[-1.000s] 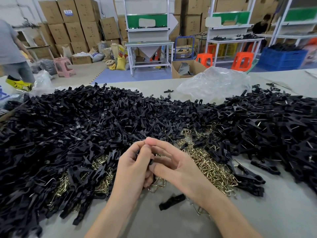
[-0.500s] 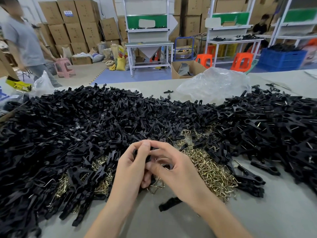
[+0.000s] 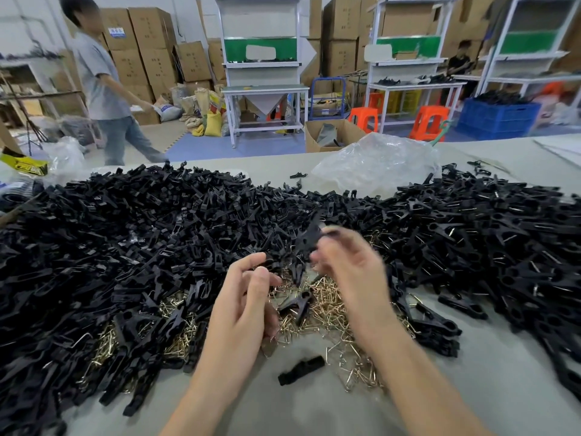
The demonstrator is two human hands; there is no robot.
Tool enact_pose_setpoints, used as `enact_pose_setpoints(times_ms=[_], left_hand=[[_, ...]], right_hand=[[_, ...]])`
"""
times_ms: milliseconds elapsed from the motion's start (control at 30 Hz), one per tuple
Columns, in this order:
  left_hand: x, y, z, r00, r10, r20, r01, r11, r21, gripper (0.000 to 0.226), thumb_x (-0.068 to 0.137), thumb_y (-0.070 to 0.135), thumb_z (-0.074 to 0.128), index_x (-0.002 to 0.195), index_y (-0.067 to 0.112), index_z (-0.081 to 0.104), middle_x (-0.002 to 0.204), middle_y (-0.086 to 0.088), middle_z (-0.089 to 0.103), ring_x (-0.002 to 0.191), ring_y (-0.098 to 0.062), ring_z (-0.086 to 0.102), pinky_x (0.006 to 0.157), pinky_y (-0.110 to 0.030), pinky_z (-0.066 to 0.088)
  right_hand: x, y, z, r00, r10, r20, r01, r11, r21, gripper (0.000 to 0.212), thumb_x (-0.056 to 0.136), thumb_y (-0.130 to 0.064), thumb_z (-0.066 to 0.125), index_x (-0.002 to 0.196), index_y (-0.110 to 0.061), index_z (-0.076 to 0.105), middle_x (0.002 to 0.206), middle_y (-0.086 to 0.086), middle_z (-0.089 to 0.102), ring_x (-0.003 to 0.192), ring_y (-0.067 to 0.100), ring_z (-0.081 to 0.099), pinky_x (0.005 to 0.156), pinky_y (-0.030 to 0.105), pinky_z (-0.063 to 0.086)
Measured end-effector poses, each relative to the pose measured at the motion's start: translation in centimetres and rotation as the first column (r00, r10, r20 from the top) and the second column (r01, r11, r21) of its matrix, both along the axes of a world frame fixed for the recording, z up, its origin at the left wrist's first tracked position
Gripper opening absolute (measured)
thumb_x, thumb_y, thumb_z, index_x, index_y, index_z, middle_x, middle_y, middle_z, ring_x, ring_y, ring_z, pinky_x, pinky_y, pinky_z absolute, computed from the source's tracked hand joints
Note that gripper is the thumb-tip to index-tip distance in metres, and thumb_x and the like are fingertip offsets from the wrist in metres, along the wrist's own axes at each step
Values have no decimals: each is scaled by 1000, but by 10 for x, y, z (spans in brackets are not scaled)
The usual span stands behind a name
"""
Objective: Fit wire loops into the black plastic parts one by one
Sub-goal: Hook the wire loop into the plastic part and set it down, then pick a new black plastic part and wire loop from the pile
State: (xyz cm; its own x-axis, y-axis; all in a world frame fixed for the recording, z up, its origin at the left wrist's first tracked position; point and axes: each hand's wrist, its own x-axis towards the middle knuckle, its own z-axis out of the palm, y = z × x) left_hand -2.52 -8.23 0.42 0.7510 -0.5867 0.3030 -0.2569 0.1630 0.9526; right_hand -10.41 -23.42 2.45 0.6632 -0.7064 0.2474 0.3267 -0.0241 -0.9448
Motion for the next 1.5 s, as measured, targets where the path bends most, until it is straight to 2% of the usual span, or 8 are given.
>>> enact_pose_setpoints(times_ms=[200, 300, 400, 533, 800, 1033, 1200, 1500], left_hand=[[24, 7, -12, 908, 275, 317, -352, 909, 221, 18, 102, 41, 44, 118, 42, 53, 89, 16, 66, 70, -10, 61, 57, -29, 50], [38, 11, -19, 757, 271, 594, -548, 759, 352, 27, 100, 27, 50, 125, 25, 59, 100, 11, 68, 87, -14, 58, 77, -31, 46], [48, 13, -22, 646, 201, 736, -684, 580, 443, 34, 98, 31, 58, 129, 18, 63, 128, -3, 64, 120, -29, 55, 99, -46, 42], [59, 14, -22, 636, 107, 765, -696, 508, 507, 42, 97, 43, 58, 134, 22, 62, 137, -6, 58, 128, -32, 48, 96, -49, 45], [66, 14, -27, 524, 91, 847, -734, 553, 395, 22, 88, 19, 72, 110, 16, 74, 102, -4, 67, 96, -32, 58, 73, -44, 51], [74, 7, -32, 606, -125, 786, -609, 564, 558, 47, 108, 25, 36, 152, 42, 31, 158, 17, 34, 150, -14, 24, 123, -41, 12], [65, 9, -23, 613, -27, 790, -621, 602, 502, 26, 100, 27, 56, 125, 31, 62, 112, 5, 63, 111, -23, 54, 101, -39, 39], [62, 11, -18, 741, 279, 611, -539, 789, 294, 15, 99, 30, 49, 112, 33, 57, 104, 19, 57, 101, -5, 44, 93, -35, 40]], right_hand=[[-13, -85, 47, 886, -243, 395, -78, 762, 643, 45, 97, -23, 67, 131, 2, 51, 116, 17, 72, 100, 20, 74, 82, 26, 60], [-5, -65, 28, 991, -90, 95, 44, 912, 407, 26, 101, -16, 59, 125, -7, 60, 113, 12, 74, 90, 17, 74, 77, 27, 61], [3, -25, -4, 958, -148, -247, 95, 972, -214, 26, 100, -18, 55, 123, -29, 62, 108, -11, 73, 89, 6, 68, 82, 27, 60], [12, 11, -45, 848, -302, -435, -237, 518, -822, 34, 104, -34, 45, 135, -35, 59, 131, -18, 60, 119, 0, 53, 113, 27, 35], [12, 13, -56, 797, -385, -466, -314, 395, -863, 42, 104, -44, 28, 125, -40, 64, 123, -23, 62, 120, 0, 50, 120, 27, 18], [13, 16, -50, 800, -402, -446, -286, 397, -872, 34, 105, -38, 39, 126, -35, 65, 120, -19, 65, 114, 5, 55, 116, 29, 25], [12, 16, -48, 796, -397, -457, -297, 401, -866, 30, 106, -35, 43, 127, -34, 64, 120, -18, 65, 113, 5, 55, 115, 28, 26], [11, 16, -47, 824, -355, -441, -241, 485, -840, 36, 106, -33, 41, 139, -33, 56, 123, -19, 61, 118, 3, 48, 108, 18, 23]])
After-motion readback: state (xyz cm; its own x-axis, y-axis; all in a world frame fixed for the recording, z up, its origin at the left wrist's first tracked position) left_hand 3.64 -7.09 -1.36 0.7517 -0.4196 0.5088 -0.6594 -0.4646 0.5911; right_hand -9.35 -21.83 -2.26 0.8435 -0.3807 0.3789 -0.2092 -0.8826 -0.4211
